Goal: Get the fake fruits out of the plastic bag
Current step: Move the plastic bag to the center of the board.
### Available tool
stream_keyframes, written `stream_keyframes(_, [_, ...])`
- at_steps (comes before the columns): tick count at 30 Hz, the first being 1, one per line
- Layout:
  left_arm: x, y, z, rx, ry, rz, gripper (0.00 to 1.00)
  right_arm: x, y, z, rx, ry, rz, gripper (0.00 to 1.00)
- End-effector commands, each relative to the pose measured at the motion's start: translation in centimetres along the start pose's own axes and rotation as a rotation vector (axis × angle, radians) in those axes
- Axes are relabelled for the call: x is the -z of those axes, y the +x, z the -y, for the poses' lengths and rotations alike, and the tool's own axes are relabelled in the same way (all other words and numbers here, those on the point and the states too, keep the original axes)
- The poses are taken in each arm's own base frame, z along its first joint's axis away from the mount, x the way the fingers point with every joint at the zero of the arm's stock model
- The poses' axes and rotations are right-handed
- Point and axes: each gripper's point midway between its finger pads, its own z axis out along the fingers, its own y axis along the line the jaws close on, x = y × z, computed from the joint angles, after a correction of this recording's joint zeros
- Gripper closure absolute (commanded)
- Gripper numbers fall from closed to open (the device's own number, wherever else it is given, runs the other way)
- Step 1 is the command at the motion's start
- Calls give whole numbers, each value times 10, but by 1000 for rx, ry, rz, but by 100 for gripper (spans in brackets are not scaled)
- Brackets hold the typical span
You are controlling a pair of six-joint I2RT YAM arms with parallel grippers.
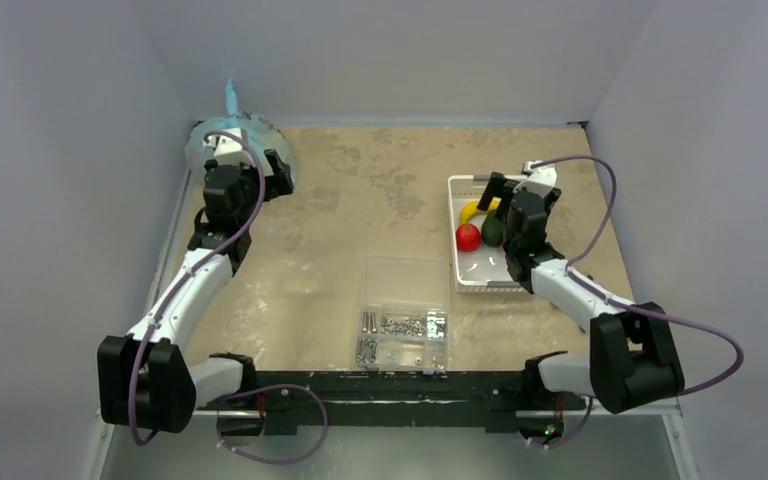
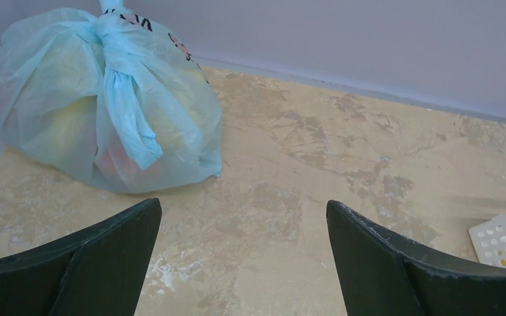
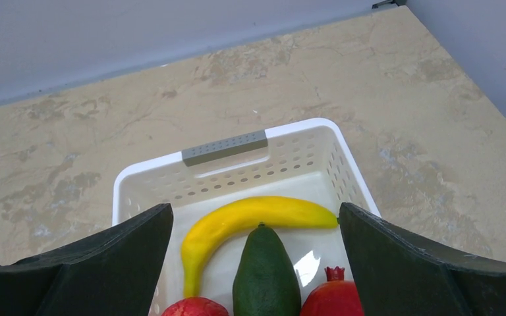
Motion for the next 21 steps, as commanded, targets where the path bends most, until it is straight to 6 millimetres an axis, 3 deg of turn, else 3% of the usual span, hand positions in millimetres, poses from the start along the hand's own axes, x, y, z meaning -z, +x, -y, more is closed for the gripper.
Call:
stream_keyframes(1, [-2,-9,-2,-8,-13,-1,4,-6,-28,-10,-55,-3,59,1])
stream_keyframes(10, [-11,6,-30,25,-159,-62,2,-1,-34,-26,-85,-74,39,1])
stream_keyframes(14, [-22,14,-55,130,-228,-105,2,-2,-34,-30,-121,-73,5,1])
stream_keyframes(17, [-33,11,-63,158,-245,-115,1,0,-38,-44,-148,-138,-11,1])
stream_keyframes(19, [-41,3,-79,147,-299,-104,0,-2,-36,-48,-176,-149,-27,1])
stream_keyframes(21, [-52,-7,-84,142,-315,-102,0,-4,-33,-53,-218,-153,-51,1])
